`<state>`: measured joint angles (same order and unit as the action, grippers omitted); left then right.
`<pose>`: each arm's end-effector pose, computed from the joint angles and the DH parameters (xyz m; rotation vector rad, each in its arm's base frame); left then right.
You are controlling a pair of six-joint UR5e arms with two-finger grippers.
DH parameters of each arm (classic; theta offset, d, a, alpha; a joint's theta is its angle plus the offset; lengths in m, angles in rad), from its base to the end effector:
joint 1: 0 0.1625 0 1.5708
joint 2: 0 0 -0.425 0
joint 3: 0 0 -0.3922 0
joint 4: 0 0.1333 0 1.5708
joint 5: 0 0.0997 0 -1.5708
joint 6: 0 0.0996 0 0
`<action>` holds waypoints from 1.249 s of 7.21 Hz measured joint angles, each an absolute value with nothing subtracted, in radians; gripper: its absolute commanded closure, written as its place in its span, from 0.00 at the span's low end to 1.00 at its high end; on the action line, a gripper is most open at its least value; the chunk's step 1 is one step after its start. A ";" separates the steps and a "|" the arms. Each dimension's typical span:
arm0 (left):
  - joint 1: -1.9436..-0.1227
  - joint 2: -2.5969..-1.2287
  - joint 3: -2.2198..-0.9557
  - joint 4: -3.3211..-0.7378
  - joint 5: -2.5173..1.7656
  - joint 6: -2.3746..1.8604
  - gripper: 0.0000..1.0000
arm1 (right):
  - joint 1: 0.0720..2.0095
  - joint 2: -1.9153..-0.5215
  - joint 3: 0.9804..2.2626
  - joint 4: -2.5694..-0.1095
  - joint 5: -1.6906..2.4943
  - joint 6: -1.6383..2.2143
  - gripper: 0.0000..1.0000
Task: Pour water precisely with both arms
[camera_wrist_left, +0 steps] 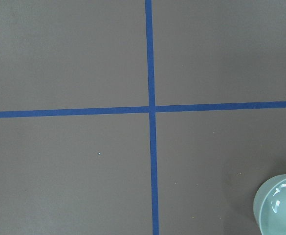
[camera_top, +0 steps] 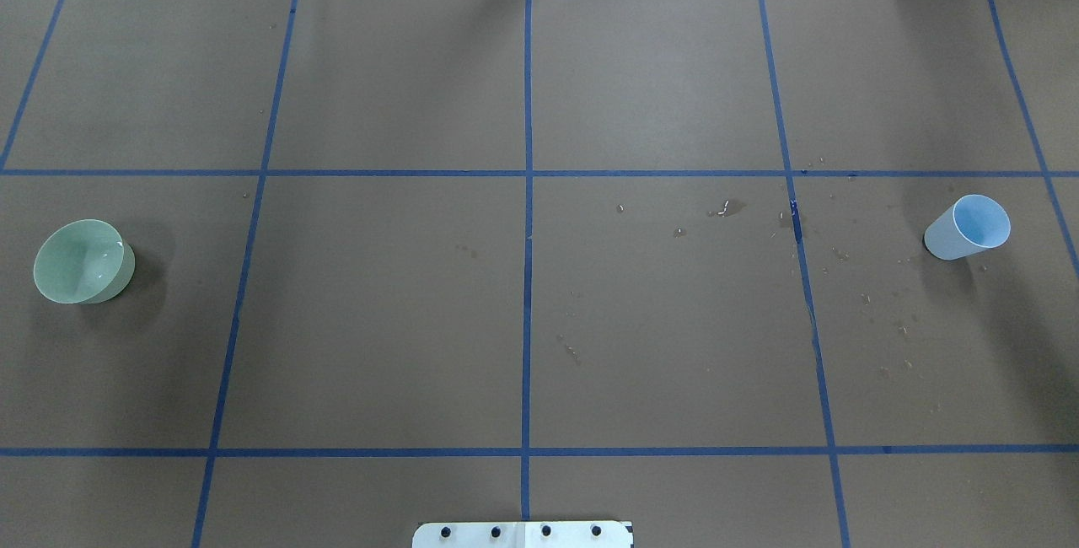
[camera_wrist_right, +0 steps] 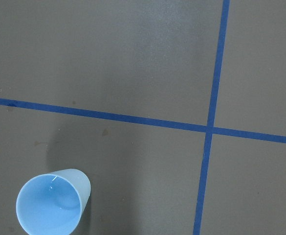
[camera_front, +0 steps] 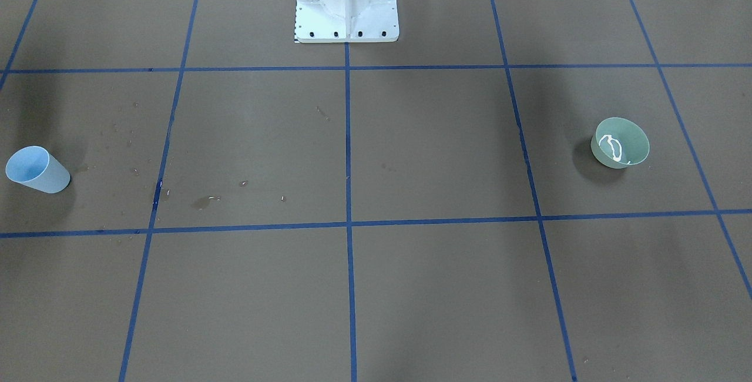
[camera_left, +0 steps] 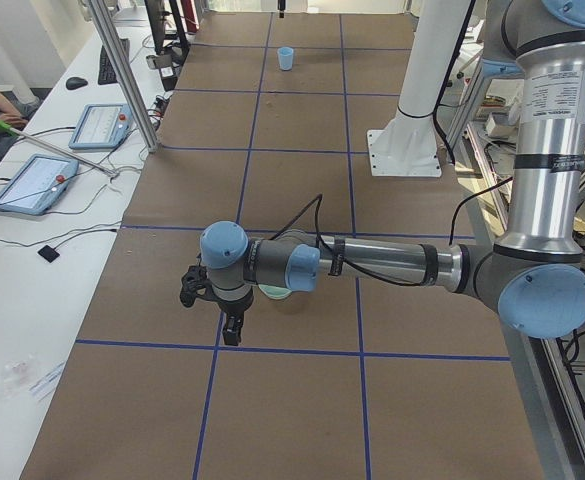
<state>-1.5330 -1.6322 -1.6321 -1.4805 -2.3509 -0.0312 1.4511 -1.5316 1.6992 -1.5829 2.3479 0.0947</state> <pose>-0.0437 -0.5193 0.6062 0.0038 0.7806 0.0189 0.0018 -0.5168 0.5765 0.0638 -0.7870 -0.0841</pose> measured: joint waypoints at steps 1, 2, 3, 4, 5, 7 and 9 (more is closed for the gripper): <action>-1.533 -1.640 -1.632 -1.456 -2.355 -0.029 0.01 | 1.451 -1.525 1.697 -1.601 2.349 0.095 0.01; -1.534 -1.644 -1.631 -1.442 -2.364 -0.028 0.01 | 1.451 -1.511 1.695 -1.629 2.351 0.095 0.01; -1.532 -1.648 -1.627 -1.434 -2.373 -0.027 0.01 | 1.451 -1.495 1.694 -1.658 2.353 0.095 0.01; -1.530 -1.648 -1.625 -1.432 -2.377 -0.025 0.01 | 1.451 -1.485 1.693 -1.676 2.354 0.095 0.01; -1.530 -1.648 -1.627 -1.431 -2.379 -0.010 0.01 | 1.450 -1.479 1.691 -1.684 2.356 0.095 0.01; -1.528 -1.650 -1.623 -1.422 -2.379 0.075 0.01 | 1.450 -1.474 1.685 -1.688 2.369 0.095 0.01; -1.528 -1.675 -1.625 -1.351 -2.380 0.103 0.01 | 1.450 -1.473 1.683 -1.689 2.380 0.095 0.01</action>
